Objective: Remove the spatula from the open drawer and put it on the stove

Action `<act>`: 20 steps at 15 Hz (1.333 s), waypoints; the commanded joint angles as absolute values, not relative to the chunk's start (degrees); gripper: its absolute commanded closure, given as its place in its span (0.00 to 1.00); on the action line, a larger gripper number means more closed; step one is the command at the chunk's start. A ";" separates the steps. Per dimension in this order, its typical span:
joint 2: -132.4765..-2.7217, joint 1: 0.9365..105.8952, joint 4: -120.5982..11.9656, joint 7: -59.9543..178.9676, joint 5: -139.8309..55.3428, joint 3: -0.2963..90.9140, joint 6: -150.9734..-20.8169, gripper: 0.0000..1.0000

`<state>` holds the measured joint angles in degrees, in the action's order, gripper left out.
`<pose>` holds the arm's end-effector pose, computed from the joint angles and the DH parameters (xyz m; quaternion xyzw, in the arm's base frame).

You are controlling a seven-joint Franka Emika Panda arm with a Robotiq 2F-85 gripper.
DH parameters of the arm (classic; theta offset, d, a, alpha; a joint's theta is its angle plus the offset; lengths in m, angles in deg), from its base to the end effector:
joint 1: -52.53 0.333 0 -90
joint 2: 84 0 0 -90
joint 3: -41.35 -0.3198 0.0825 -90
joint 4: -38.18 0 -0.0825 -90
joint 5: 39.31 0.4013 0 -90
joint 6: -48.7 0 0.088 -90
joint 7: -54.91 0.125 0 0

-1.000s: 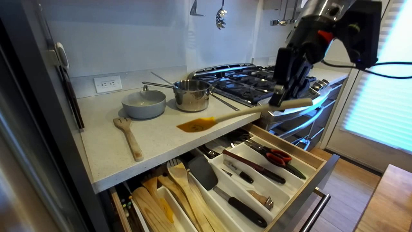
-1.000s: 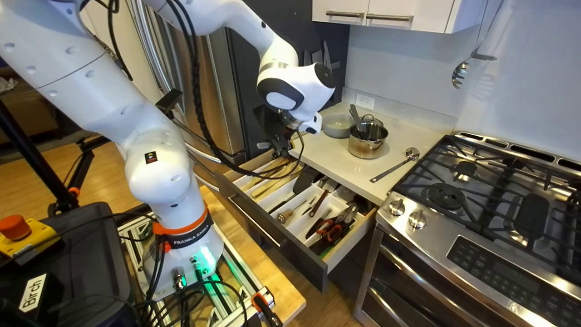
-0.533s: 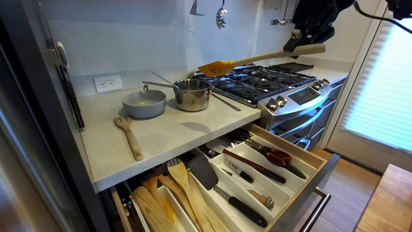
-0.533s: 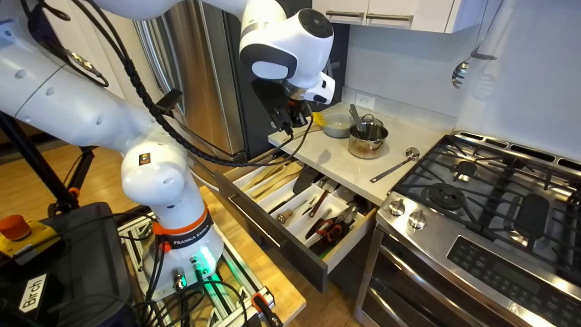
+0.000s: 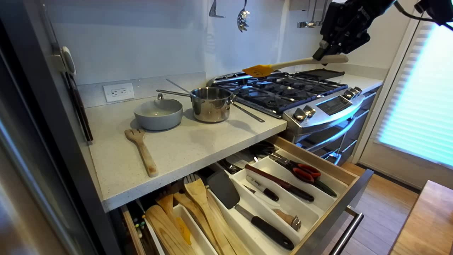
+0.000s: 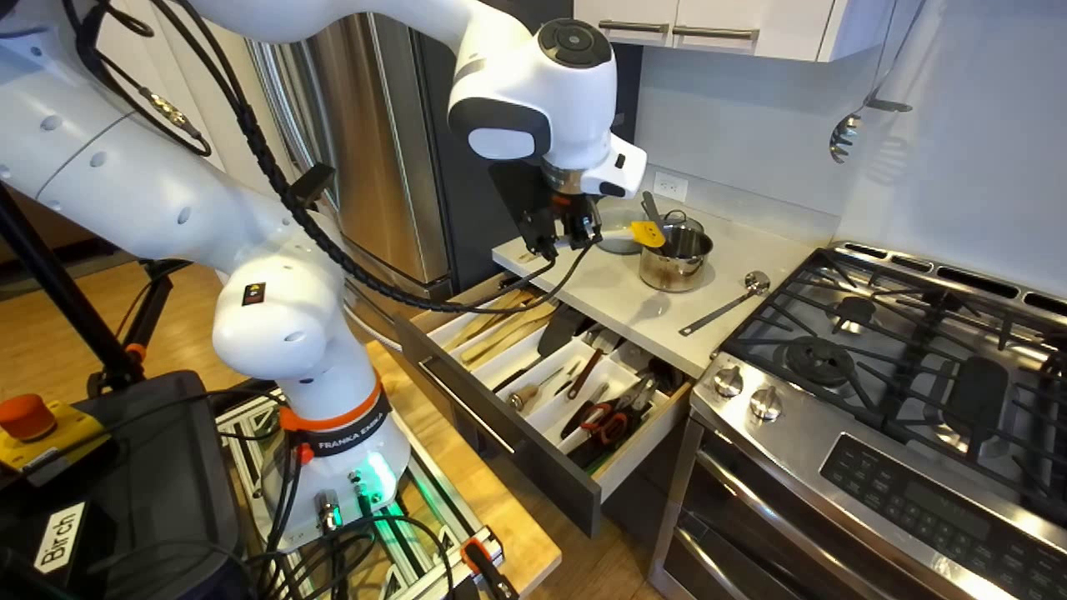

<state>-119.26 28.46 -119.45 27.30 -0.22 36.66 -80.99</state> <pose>0.3605 -0.1032 0.3895 -0.9572 0.1343 -0.1592 0.2008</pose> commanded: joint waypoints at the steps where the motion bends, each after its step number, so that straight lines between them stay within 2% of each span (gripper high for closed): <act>1: -117.47 33.64 -119.46 31.71 -4.60 41.72 -91.24 0.94; 6: -102.90 34.12 -114.46 42.82 -16.29 47.41 -111.79 0.94; 11: -86.54 32.07 -103.93 56.02 -29.23 48.71 -120.87 0.94; 14: -75.85 27.69 -93.10 67.11 -42.88 47.92 -122.77 0.94; 17: -67.20 31.90 -82.17 77.28 -54.09 54.12 -120.22 0.94; 20: -58.33 35.49 -71.58 82.21 -55.47 56.08 -118.40 0.94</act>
<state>-67.59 31.50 -82.89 76.80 -53.22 53.53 -121.26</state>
